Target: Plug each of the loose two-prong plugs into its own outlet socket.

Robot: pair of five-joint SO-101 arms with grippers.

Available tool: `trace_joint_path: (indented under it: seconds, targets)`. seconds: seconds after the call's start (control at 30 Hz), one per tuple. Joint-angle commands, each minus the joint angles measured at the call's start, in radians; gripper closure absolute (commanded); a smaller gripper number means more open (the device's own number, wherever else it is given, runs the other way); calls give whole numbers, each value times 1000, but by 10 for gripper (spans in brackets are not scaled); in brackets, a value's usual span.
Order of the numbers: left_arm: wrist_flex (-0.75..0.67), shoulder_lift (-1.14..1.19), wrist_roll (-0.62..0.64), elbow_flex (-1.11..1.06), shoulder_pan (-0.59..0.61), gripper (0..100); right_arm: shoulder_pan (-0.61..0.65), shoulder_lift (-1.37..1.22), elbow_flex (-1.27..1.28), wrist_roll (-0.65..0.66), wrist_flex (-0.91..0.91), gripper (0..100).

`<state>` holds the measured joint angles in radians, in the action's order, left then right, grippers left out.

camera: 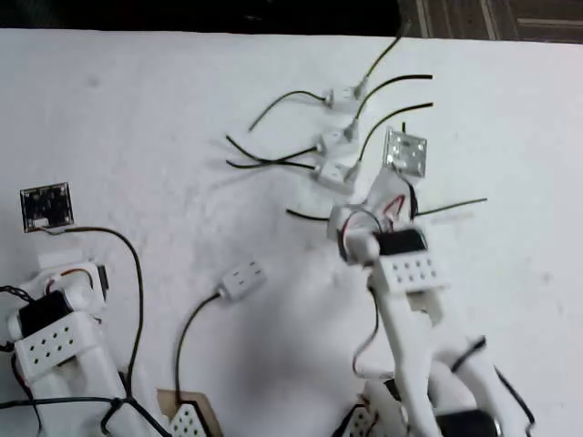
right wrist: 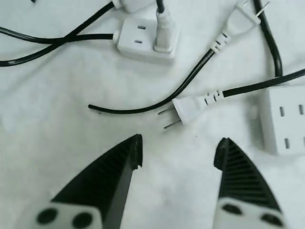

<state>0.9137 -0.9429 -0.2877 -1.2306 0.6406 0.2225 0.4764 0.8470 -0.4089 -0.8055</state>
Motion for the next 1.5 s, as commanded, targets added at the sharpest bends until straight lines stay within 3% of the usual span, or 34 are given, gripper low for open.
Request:
trace_joint_path:
  seconds: [0.0, 0.27, 0.67, 0.87, 1.1, 1.37, 1.47]
  targets:
    - [-15, -21, 5, 3, 1, 887, -35, -180, -192, -100, -65, 754]
    - [-15, -21, 5, 3, 1, 887, -77, -552, -540, -261, -272, 755]
    - [-15, -21, 3, 3, 1, 887, -124, -846, -718, -330, -283, 759]
    - [-15, -21, 3, 3, 1, 887, -124, -881, -741, -322, -283, 972]
    - [-15, -21, 3, 3, 1, 887, -125, -863, -753, -321, -352, 980]
    - [-15, -21, 3, 3, 1, 887, -130, -731, -747, -172, -526, 981]
    - [-15, -21, 3, 3, 1, 887, -147, -688, -746, -51, -608, 981]
